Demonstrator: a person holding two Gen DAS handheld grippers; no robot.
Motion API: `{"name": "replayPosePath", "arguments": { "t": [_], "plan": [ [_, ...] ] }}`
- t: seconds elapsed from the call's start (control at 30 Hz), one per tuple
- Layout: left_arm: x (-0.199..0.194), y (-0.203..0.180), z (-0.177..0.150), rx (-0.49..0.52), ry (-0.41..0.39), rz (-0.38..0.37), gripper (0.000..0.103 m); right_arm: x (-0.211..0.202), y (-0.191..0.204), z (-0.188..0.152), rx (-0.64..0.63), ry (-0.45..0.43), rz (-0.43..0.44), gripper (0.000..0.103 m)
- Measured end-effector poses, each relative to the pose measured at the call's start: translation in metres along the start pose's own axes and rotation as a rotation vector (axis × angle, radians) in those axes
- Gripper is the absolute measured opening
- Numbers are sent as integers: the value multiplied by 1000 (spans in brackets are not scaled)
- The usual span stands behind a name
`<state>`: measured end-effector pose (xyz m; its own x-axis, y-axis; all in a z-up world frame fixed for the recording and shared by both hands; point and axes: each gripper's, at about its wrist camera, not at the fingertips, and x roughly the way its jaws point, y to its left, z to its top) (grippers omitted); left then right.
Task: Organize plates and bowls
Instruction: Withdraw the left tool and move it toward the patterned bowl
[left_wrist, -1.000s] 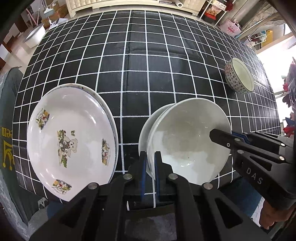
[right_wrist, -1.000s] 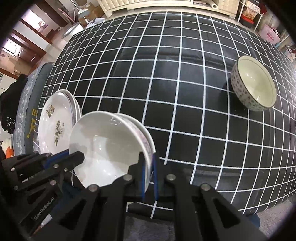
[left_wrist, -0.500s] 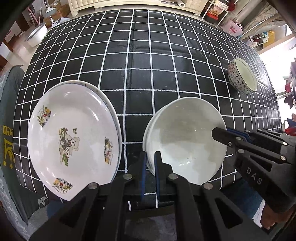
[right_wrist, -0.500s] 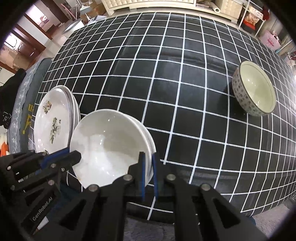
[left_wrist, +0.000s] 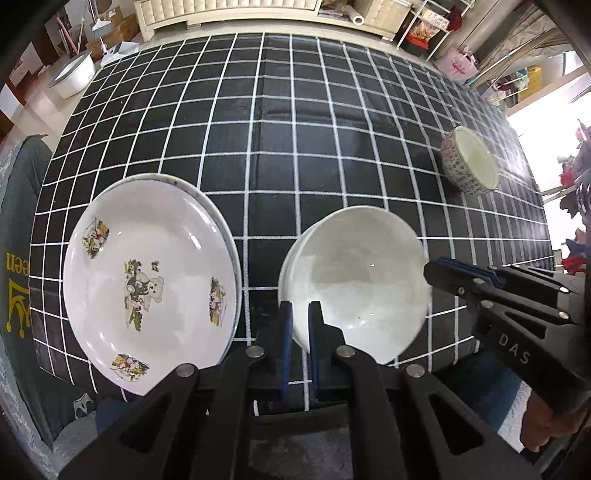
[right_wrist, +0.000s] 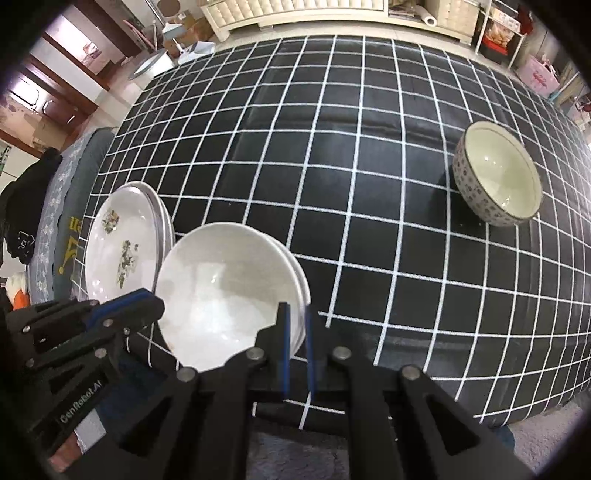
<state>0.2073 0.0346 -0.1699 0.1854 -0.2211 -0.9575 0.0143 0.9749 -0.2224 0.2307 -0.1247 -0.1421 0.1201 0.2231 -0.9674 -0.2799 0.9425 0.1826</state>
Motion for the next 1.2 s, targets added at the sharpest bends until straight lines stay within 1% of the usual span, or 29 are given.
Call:
{"name": "replayPosePath", "arguments": {
  "t": [0.23,0.27,0.3,0.33,0.37,0.43,0.47,0.5,0.53,0.57,0.6,0.67,0.77,0.87,0.97,1.07,1.2],
  "plan": [
    [-24,-11,-2,29,-68,-19,8,-18,-9,-3,28,-39,-2,11],
    [-28,-13,-2,29,-78,-26,14,-21,-12,-4,35,-45,-1,11],
    [-32,-15,-1,29,-87,-29,25,-25,-15,-4,42,-50,-1,11],
    [-34,-18,-1,32,-95,-29,29,-28,-17,-4,48,-55,-4,11],
    [-37,-21,0,37,-107,-28,32,-33,-21,-4,56,-64,-3,11],
    [-42,-31,0,56,-128,-17,32,-42,-27,-6,68,-80,11,12],
    [-45,-37,1,68,-134,-9,33,-46,-29,-6,67,-89,16,17],
    [-46,-41,2,76,-138,-8,36,-52,-31,-7,62,-99,14,27],
    [-48,-47,3,86,-143,-9,37,-56,-33,-8,58,-110,4,33],
    [-49,-52,5,94,-148,-8,38,-62,-35,-8,53,-126,-8,46],
    [-50,-58,5,103,-153,-7,38,-67,-38,-9,52,-145,-19,54],
    [-53,-69,7,121,-165,-3,38,-79,-46,-10,56,-178,-34,57],
    [-57,-83,11,140,-181,-1,40,-92,-59,-9,72,-209,-40,58],
    [-60,-100,18,168,-199,-3,40,-104,-75,-7,94,-238,-45,65],
    [-62,-111,24,180,-208,-3,40,-112,-88,-6,112,-256,-54,66],
    [-64,-126,34,199,-219,8,45,-119,-104,-4,143,-274,-60,66],
    [-64,-145,47,223,-226,6,45,-126,-124,0,186,-292,-61,66]
  ]
}}
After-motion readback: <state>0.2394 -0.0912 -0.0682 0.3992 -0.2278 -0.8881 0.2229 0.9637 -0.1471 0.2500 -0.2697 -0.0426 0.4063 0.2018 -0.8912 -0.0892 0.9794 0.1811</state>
